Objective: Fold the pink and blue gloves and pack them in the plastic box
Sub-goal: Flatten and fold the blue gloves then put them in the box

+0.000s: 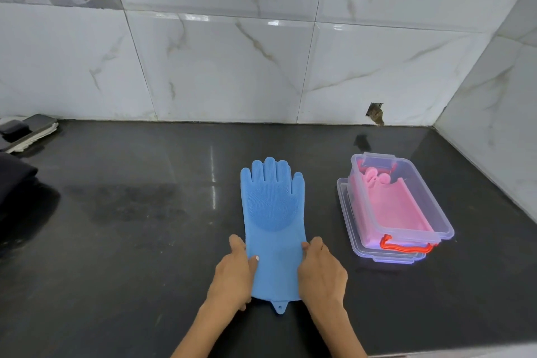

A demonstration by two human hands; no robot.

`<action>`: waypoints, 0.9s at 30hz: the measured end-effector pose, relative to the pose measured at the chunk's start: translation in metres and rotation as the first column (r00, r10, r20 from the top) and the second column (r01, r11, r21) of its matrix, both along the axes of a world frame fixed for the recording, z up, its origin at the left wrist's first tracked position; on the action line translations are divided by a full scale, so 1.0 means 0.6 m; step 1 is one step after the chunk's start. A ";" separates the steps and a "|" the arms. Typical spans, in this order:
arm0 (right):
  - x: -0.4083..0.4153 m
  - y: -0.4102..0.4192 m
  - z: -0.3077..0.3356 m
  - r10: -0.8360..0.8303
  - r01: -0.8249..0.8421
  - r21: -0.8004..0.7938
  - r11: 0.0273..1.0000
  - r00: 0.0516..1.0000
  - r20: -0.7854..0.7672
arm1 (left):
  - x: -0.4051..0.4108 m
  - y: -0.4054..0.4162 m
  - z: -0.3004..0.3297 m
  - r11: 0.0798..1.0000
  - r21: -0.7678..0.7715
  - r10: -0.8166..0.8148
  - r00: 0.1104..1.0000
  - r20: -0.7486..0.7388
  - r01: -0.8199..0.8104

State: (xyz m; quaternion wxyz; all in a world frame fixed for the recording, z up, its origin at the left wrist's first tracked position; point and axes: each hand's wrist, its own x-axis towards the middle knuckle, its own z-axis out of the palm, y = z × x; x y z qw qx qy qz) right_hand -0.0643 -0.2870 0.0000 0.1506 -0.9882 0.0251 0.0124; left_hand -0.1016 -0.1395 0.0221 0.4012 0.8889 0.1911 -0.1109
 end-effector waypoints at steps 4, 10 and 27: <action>-0.010 -0.040 0.021 0.276 -0.219 0.294 0.930 0.947 -0.166 | -0.010 0.039 0.021 0.963 -0.225 -0.162 0.986 -0.030 0.152; 0.001 -0.078 0.048 0.596 -0.289 0.657 0.697 0.742 -0.306 | -0.005 0.053 0.049 0.683 -0.717 0.057 0.990 -0.132 -0.135; 0.143 -0.004 0.046 0.195 -0.294 0.823 0.487 0.954 0.226 | 0.150 0.077 0.040 0.997 0.059 -0.071 0.900 0.430 0.051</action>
